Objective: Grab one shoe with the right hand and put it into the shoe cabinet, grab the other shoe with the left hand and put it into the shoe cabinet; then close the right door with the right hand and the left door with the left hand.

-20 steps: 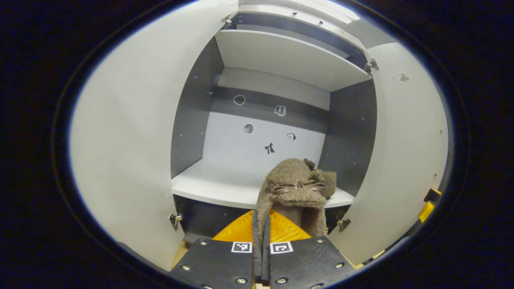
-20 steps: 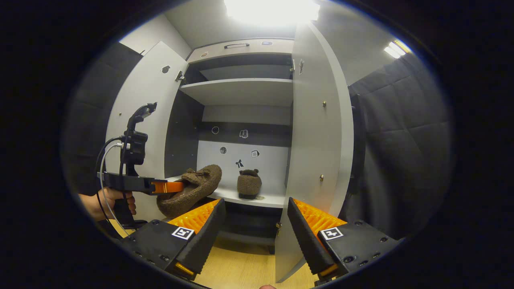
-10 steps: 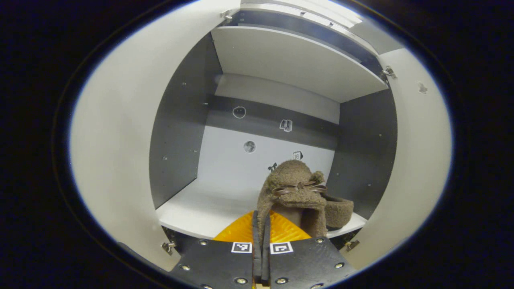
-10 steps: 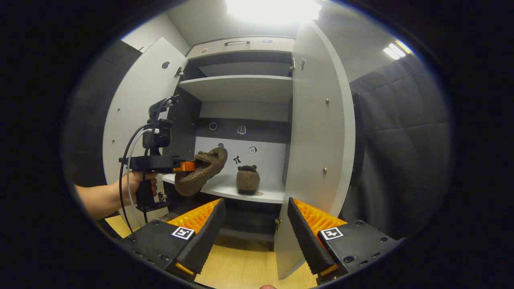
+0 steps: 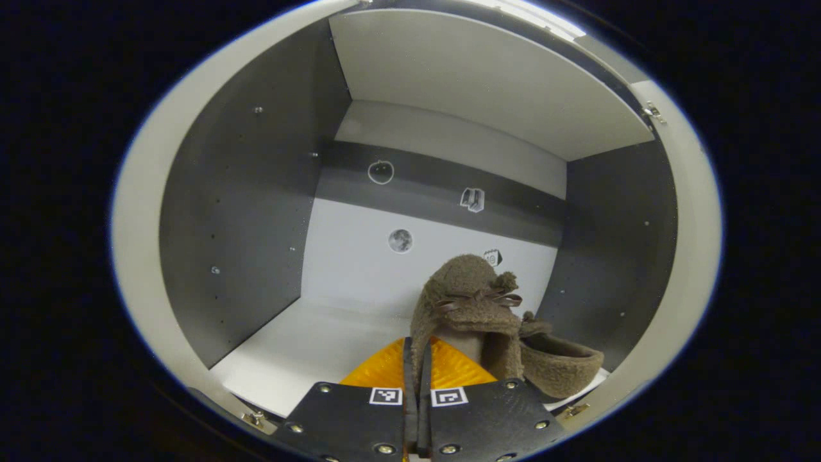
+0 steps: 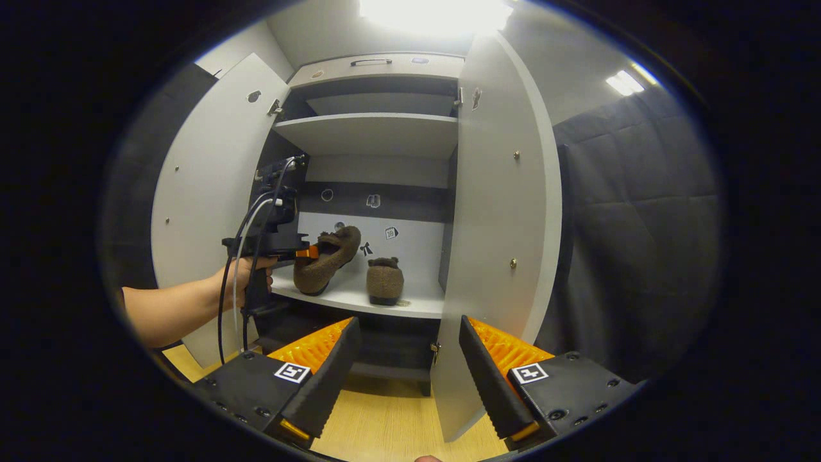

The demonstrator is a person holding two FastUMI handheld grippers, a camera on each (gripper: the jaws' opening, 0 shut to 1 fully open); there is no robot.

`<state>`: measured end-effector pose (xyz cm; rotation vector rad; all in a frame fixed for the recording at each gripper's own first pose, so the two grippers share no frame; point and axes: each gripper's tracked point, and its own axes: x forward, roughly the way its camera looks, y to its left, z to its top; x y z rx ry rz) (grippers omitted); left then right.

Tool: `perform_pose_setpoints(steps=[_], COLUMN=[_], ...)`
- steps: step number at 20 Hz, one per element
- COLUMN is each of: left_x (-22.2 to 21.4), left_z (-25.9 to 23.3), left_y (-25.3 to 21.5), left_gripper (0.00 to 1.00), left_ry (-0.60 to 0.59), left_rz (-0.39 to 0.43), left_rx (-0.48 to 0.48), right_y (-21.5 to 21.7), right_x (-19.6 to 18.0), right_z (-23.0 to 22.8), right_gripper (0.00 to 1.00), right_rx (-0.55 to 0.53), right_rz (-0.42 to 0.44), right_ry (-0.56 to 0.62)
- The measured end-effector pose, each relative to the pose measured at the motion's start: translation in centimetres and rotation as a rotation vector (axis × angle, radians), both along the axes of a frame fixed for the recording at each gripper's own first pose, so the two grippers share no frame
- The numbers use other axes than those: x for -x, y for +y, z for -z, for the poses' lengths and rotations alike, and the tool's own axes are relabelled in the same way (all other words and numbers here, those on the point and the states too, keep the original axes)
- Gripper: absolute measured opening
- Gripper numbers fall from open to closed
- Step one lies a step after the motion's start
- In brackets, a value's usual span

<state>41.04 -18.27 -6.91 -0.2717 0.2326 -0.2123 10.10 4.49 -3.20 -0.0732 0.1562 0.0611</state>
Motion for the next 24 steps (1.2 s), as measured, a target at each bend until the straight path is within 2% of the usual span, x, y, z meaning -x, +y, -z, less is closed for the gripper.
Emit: perform_pose_setpoints(steps=[4, 5, 6, 8, 11, 15, 16, 17, 18, 19, 21, 22, 24], left_x=[-1.3, -1.3, -1.7, -2.1, -1.0, 2.0, 3.1, 4.2, 5.4, 6.6, 9.0, 10.2, 12.4], left_z=[0.7, 0.5, 0.4, -1.0, -3.5, -6.4, -7.0, -7.9, -8.6, -9.3, -10.4, -11.1, -12.0], left_y=[0.1, 0.3, 0.1, 0.3, 0.2, 0.6, 0.7, 0.9, 1.0, 1.3, 1.5, 1.5, 1.8], left_gripper=[0.02, 0.07, 0.02, 0.08, 0.45, 0.93, 0.93, 0.99, 0.99, 0.93, 0.93, 0.97, 0.93], left_ry=[0.008, 0.001, -0.010, -0.060, -0.120, -0.181, -0.194, -0.207, -0.219, -0.232, -0.253, -0.261, -0.274], left_rz=[-0.004, -0.005, -0.001, -0.002, 0.003, -0.013, -0.014, -0.014, -0.013, -0.012, -0.007, -0.008, -0.011], left_rx=[-0.052, -0.066, -0.077, -0.101, -0.134, -0.129, -0.126, -0.123, -0.121, -0.121, -0.132, -0.138, -0.145], right_y=[0.0, 0.0, 0.0, 0.0, -0.2, -0.7, -1.0, -1.2, -1.6, -1.8, -2.6, -2.9, -3.8], right_x=[0.2, 0.3, 0.4, 0.6, 1.1, 1.9, 2.1, 2.4, 2.6, 2.9, 3.4, 3.6, 4.2], right_z=[0.3, 0.3, 0.2, 0.1, -0.2, -0.8, -1.0, -1.1, -1.2, -1.4, -1.7, -1.8, -2.1], right_gripper=[0.97, 0.98, 0.98, 0.98, 0.98, 0.98, 0.98, 0.98, 0.98, 0.98, 0.98, 0.98, 0.98], right_rx=[-0.004, -0.007, -0.009, -0.012, -0.008, -0.022, -0.023, -0.024, -0.026, -0.030, -0.039, -0.044, -0.053], right_rz=[0.013, 0.014, 0.016, 0.016, 0.012, 0.003, 0.000, -0.002, -0.004, -0.007, -0.012, -0.015, -0.018], right_ry=[0.009, 0.011, 0.009, 0.007, -0.001, -0.013, -0.017, -0.019, -0.021, -0.024, -0.028, -0.028, -0.034])
